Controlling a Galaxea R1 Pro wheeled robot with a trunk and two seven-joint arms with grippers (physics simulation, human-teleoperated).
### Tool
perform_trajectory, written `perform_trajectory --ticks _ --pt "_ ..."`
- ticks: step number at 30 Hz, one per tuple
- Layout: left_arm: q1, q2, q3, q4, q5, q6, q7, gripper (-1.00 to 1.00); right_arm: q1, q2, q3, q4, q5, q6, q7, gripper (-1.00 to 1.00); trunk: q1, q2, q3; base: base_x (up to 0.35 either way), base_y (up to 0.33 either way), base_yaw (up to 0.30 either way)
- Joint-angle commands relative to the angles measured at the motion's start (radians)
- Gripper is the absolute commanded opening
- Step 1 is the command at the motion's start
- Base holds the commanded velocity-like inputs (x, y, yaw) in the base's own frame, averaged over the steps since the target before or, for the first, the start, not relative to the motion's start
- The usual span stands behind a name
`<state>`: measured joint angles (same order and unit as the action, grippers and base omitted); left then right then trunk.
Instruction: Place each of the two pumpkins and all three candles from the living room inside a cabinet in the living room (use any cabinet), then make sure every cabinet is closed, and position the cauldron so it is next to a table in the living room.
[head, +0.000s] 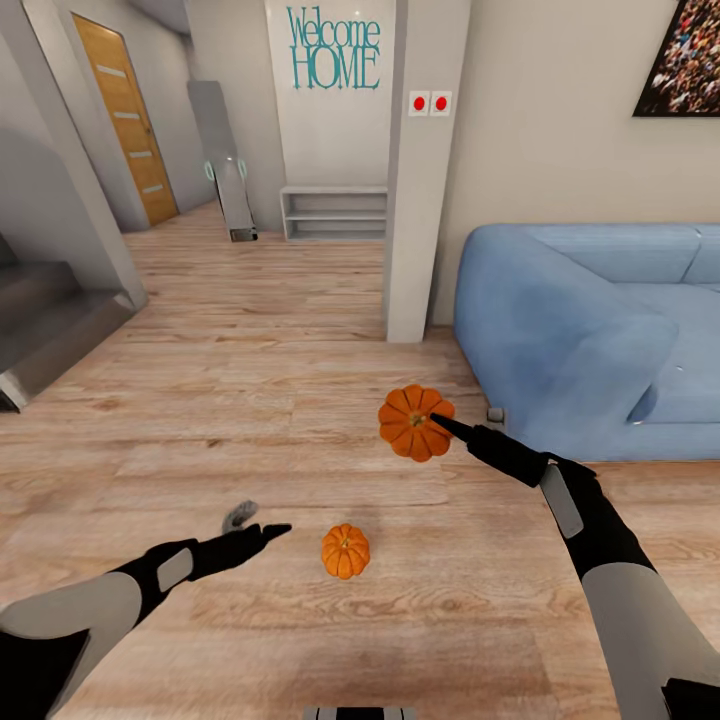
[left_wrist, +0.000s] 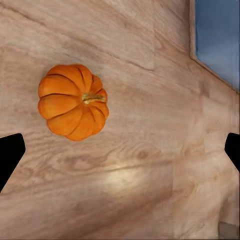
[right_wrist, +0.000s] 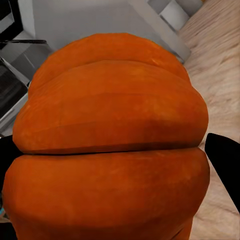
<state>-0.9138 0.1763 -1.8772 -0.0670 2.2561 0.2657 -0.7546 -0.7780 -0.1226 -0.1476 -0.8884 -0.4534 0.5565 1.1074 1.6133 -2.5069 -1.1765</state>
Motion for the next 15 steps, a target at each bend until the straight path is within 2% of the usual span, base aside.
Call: perform_trajectory --ticks 1,3,8,15 --pt "0.0 0.002 0.0 0.002 -0.002 -0.001 -0.03 1.0 0.0 0.0 0.0 0.0 0.0 0.0 -0.001 -1.0 0.0 0.0 0.0 0.0 0.0 0.0" --pt "0.0 0.005 0.0 0.006 -0.004 -0.001 -0.072 1.0 0.0 0.0 0.0 0.0 -0.001 0.0 -0.001 -1.0 0.0 0.0 0.0 0.0 0.0 0.0" --pt "-0.001 0.005 0.0 0.005 -0.005 -0.002 -0.091 1.0 0.0 0.0 0.0 0.0 -0.001 0.0 -0.001 -1.0 0.0 0.0 0.0 0.042 0.0 0.0" --pt "0.0 0.006 0.0 0.005 -0.006 -0.002 -0.094 1.0 0.0 0.0 0.0 0.0 0.0 0.0 -0.001 -1.0 0.0 0.0 0.0 0.275 0.0 0.0"
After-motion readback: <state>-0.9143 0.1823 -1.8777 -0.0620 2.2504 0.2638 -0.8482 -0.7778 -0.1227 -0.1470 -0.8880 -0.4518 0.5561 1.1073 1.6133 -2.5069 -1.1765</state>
